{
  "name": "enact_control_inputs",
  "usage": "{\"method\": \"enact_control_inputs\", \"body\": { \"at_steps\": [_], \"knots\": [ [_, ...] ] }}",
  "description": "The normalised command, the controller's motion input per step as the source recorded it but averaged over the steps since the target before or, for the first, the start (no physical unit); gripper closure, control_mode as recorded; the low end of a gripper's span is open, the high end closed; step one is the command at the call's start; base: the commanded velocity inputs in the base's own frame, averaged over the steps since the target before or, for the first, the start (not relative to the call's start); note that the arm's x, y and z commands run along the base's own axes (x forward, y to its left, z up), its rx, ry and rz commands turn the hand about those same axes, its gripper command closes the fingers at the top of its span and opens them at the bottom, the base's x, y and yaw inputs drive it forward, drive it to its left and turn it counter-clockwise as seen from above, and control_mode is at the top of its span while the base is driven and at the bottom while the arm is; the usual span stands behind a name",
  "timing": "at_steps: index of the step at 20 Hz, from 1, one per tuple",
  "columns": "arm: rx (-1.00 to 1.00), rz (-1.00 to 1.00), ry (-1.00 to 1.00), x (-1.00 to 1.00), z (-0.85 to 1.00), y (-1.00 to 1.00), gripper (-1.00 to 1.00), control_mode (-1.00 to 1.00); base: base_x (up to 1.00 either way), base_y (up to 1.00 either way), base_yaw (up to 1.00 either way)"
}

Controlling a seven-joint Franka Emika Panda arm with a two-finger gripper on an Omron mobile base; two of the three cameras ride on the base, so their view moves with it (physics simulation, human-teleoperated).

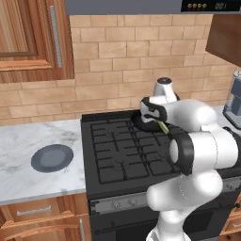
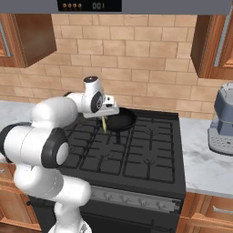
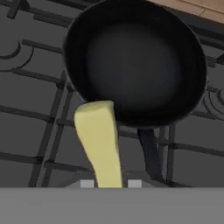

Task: Pick up the butter stick and place it in the pan. Then turn on the burner for the pan.

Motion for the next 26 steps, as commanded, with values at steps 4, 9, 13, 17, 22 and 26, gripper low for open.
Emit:
{"method": "enact_control_inputs", "body": {
  "at_steps": [4,9,13,17,22,26],
  "knots": [
    [0.1,0.0,0.08,0.68,-0.01,-0.44,1.0,-1.0,0.0,0.0,0.0],
    [0.01,0.0,0.07,0.66,-0.16,-0.15,1.0,-1.0,0.0,0.0,0.0],
    [0.0,0.0,0.08,0.63,-0.22,-0.02,1.0,-1.0,0.0,0.0,0.0],
    [0.0,0.0,0.06,0.42,-0.39,0.0,1.0,-1.0,0.0,0.0,0.0],
    [0.0,0.0,0.06,0.37,-0.37,0.0,1.0,-1.0,0.0,0.0,0.0],
    [0.0,0.01,0.05,0.3,-0.32,0.0,1.0,-1.0,0.0,0.0,0.0]
  ]
}}
